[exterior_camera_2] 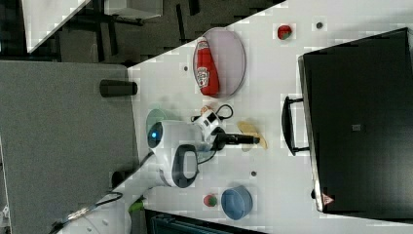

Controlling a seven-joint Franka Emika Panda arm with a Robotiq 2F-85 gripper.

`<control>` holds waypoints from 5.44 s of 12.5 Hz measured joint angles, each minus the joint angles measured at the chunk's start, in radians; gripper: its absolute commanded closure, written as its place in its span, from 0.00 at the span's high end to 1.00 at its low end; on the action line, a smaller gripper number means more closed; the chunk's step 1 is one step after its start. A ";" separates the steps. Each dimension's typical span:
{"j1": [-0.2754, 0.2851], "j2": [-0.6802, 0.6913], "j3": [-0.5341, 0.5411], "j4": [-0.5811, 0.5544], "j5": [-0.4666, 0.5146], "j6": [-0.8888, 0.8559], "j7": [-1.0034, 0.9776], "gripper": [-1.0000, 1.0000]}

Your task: Pick Banana and place it in mug.

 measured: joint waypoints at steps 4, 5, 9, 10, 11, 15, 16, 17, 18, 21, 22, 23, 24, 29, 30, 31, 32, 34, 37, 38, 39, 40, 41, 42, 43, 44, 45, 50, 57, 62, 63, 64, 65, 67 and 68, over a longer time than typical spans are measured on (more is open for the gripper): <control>0.002 0.052 0.009 -0.027 0.014 0.068 -0.013 0.58; 0.003 0.055 0.005 -0.033 0.014 0.074 -0.017 0.43; -0.004 0.032 0.016 0.014 0.014 0.073 -0.021 0.27; -0.003 0.004 0.009 0.002 0.024 0.063 -0.021 0.27; 0.000 -0.050 -0.010 -0.016 0.023 0.012 -0.021 0.27; -0.019 -0.374 -0.031 0.004 0.024 -0.300 -0.024 0.27; -0.016 -0.447 -0.026 0.039 0.013 -0.404 -0.024 0.27; -0.010 -0.516 -0.027 0.082 0.015 -0.520 -0.024 0.27; -0.005 -0.569 -0.026 0.131 0.039 -0.609 -0.023 0.27; -0.014 -0.678 0.030 0.227 0.016 -0.690 0.046 0.27; -0.017 -0.700 0.075 0.232 0.009 -0.704 0.085 0.27; -0.023 -0.704 0.135 0.229 0.021 -0.706 0.133 0.27; -0.017 -0.691 0.185 0.229 0.038 -0.707 0.174 0.27; 0.051 -0.616 0.445 0.104 0.181 -0.634 0.500 0.27; 0.054 -0.604 0.483 0.084 0.193 -0.564 0.550 0.27; 0.061 -0.592 0.500 0.066 0.202 -0.531 0.602 0.27; 0.065 -0.577 0.502 0.041 0.197 -0.489 0.657 0.27; 0.079 -0.503 0.482 0.018 0.206 -0.419 0.716 0.27; 0.064 -0.310 0.465 0.029 0.175 -0.231 0.773 0.27; 0.056 -0.259 0.453 0.021 0.170 -0.200 0.787 0.27; 0.039 -0.236 0.454 0.008 0.169 -0.192 0.806 0.30; 0.030 -0.223 0.450 -0.004 0.153 -0.192 0.836 0.39; 0.032 -0.218 0.445 -0.002 0.117 -0.207 0.864 0.50; 0.038 -0.225 0.441 -0.004 0.085 -0.185 0.876 0.61; 0.038 -0.229 0.443 0.004 0.079 -0.175 0.884 0.74; 0.038 -0.234 0.448 0.008 0.083 -0.177 0.888 0.85; 0.043 -0.247 0.445 0.008 0.091 -0.178 0.888 0.99; 0.067 -0.312 0.407 0.055 0.078 -0.203 0.890 1.00; 0.027 -0.489 0.159 0.369 0.058 -0.730 0.890 1.00; -0.017 -0.547 -0.008 0.541 0.020 -0.918 0.891 1.00; -0.016 -0.552 -0.041 0.557 0.025 -0.925 0.891 1.00; -0.016 -0.553 -0.050 0.561 0.026 -0.937 0.890 1.00; -0.012 -0.560 -0.050 0.555 0.017 -0.935 0.892 1.00; -0.002 -0.565 -0.038 0.553 0.000 -0.939 0.893 1.00; 0.004 -0.566 -0.032 0.552 -0.001 -0.944 0.893 1.00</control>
